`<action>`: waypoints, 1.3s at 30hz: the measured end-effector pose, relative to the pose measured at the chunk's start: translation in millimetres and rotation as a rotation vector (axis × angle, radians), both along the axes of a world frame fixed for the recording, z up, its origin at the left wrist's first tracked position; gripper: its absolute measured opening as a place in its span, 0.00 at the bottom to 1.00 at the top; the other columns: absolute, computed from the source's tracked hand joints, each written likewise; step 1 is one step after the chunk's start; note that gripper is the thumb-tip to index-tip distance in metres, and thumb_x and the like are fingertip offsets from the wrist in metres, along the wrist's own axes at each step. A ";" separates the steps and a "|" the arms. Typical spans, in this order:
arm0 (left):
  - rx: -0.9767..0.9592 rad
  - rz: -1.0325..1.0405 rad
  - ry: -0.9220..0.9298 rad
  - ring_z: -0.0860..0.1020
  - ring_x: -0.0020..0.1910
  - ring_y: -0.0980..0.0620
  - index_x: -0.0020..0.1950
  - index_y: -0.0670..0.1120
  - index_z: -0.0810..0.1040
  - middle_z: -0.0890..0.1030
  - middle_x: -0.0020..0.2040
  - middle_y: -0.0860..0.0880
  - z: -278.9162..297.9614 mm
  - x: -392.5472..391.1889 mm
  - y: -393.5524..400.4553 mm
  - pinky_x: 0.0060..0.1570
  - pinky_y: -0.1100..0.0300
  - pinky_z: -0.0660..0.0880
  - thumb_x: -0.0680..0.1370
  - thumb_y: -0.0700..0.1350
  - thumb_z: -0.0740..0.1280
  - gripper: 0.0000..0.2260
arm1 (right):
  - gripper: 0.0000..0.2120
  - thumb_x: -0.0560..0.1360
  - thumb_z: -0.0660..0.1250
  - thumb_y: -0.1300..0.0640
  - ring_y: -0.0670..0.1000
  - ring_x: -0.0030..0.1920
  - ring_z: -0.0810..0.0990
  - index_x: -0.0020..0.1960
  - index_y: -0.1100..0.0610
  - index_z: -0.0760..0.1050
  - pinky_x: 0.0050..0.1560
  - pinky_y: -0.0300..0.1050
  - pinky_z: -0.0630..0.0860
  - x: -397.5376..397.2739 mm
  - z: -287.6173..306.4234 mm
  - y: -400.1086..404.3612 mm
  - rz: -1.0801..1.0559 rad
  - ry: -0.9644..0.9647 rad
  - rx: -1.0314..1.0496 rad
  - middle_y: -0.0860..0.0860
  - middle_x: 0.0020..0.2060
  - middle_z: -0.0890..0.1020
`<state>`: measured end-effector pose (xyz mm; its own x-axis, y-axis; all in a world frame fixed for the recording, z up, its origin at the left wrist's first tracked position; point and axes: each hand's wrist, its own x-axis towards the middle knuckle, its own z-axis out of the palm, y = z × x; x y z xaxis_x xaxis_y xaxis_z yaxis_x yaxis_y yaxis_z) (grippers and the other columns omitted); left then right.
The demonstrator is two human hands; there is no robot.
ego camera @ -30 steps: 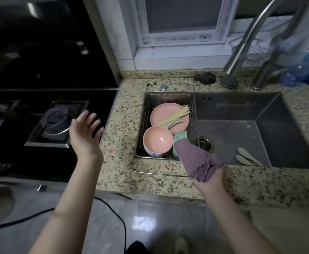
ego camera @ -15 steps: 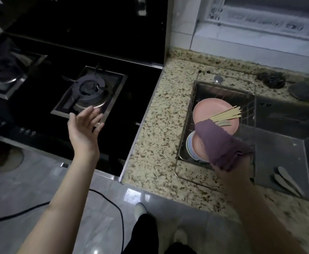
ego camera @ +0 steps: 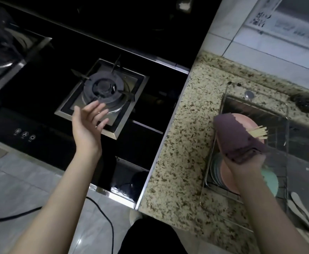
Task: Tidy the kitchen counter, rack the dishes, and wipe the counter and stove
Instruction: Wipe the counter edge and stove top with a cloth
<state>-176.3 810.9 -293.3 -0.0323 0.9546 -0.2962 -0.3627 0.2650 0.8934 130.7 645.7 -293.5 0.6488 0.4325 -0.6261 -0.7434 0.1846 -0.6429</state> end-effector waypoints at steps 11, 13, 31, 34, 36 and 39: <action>0.112 -0.024 0.126 0.78 0.55 0.48 0.57 0.44 0.76 0.80 0.55 0.44 -9.6 10.8 28.2 0.53 0.56 0.74 0.82 0.56 0.47 0.23 | 0.21 0.78 0.52 0.41 0.56 0.52 0.77 0.51 0.56 0.74 0.67 0.50 0.65 -17.0 -6.0 116.4 0.084 0.204 0.247 0.56 0.46 0.79; 0.149 -0.012 0.151 0.78 0.55 0.48 0.56 0.45 0.77 0.80 0.55 0.43 -6.8 12.7 33.2 0.53 0.57 0.75 0.80 0.57 0.48 0.23 | 0.20 0.78 0.52 0.42 0.55 0.48 0.79 0.52 0.56 0.75 0.60 0.47 0.70 -22.1 -9.0 132.1 0.170 0.178 0.265 0.56 0.45 0.80; 0.147 0.051 0.278 0.77 0.56 0.46 0.55 0.44 0.78 0.80 0.55 0.43 -2.0 9.5 42.2 0.55 0.51 0.71 0.78 0.56 0.46 0.25 | 0.29 0.79 0.50 0.40 0.52 0.77 0.51 0.76 0.52 0.57 0.75 0.52 0.51 -0.6 -57.5 263.4 1.406 -1.738 -0.454 0.48 0.77 0.53; 0.147 0.045 0.286 0.77 0.57 0.46 0.55 0.44 0.77 0.80 0.55 0.42 -2.9 12.6 41.4 0.55 0.50 0.72 0.78 0.56 0.47 0.25 | 0.31 0.80 0.48 0.42 0.52 0.77 0.45 0.77 0.56 0.50 0.76 0.50 0.42 -4.5 -77.7 272.7 1.436 -1.903 -0.584 0.53 0.77 0.48; 0.151 0.038 0.288 0.77 0.58 0.44 0.55 0.44 0.77 0.80 0.55 0.41 -4.8 14.1 41.5 0.56 0.49 0.72 0.78 0.56 0.47 0.25 | 0.29 0.81 0.49 0.44 0.52 0.77 0.45 0.77 0.57 0.49 0.76 0.49 0.43 0.5 -84.9 275.6 1.386 -2.022 -0.578 0.54 0.77 0.49; 0.157 0.031 0.291 0.77 0.58 0.43 0.54 0.44 0.78 0.80 0.55 0.41 -8.5 13.0 44.3 0.56 0.48 0.72 0.79 0.56 0.47 0.24 | 0.27 0.81 0.49 0.47 0.51 0.77 0.47 0.77 0.56 0.50 0.75 0.46 0.42 15.7 -87.5 287.9 1.372 -2.102 -0.545 0.53 0.77 0.51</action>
<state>-163.3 855.2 -301.8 -0.1234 0.9851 -0.1194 -0.0919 0.1085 0.9898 146.4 933.6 -381.0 -0.0699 0.9964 -0.0476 0.9879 0.0625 -0.1421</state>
